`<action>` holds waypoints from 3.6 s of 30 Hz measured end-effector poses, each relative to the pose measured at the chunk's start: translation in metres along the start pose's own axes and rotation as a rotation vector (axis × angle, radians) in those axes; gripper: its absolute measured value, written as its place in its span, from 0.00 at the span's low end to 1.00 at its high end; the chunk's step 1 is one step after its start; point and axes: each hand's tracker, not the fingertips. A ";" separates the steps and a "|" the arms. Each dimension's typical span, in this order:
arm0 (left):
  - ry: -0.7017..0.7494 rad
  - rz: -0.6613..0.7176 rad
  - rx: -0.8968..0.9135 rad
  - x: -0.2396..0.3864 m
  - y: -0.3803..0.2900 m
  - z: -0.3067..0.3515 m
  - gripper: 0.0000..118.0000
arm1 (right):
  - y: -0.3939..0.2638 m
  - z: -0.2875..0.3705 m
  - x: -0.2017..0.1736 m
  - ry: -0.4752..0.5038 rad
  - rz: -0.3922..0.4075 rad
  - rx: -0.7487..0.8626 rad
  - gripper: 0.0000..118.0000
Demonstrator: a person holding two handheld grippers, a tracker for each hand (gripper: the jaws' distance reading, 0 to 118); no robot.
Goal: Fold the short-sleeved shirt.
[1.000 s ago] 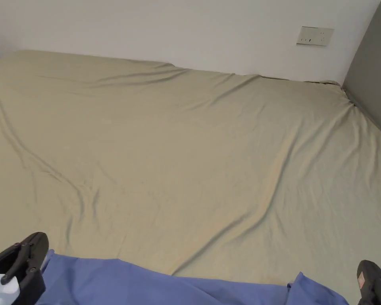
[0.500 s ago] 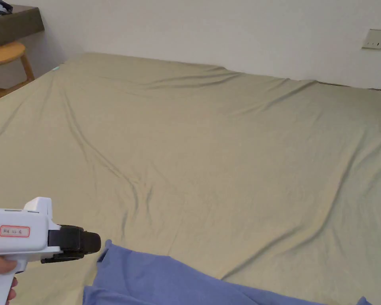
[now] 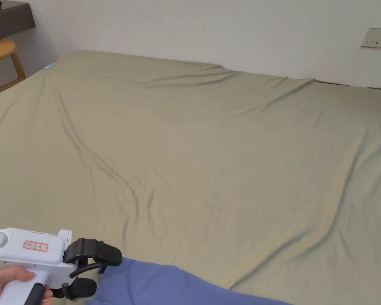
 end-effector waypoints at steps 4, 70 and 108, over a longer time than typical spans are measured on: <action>-0.128 0.021 -0.026 -0.001 -0.005 -0.011 0.98 | 0.002 0.001 0.001 -0.006 -0.003 -0.007 0.02; 0.328 -0.357 -0.061 0.180 -0.089 -0.154 0.86 | -0.012 0.026 0.041 -0.026 -0.088 0.014 0.02; 0.230 -0.692 0.406 0.177 -0.191 -0.128 0.00 | -0.024 0.030 0.043 -0.005 -0.104 -0.023 0.02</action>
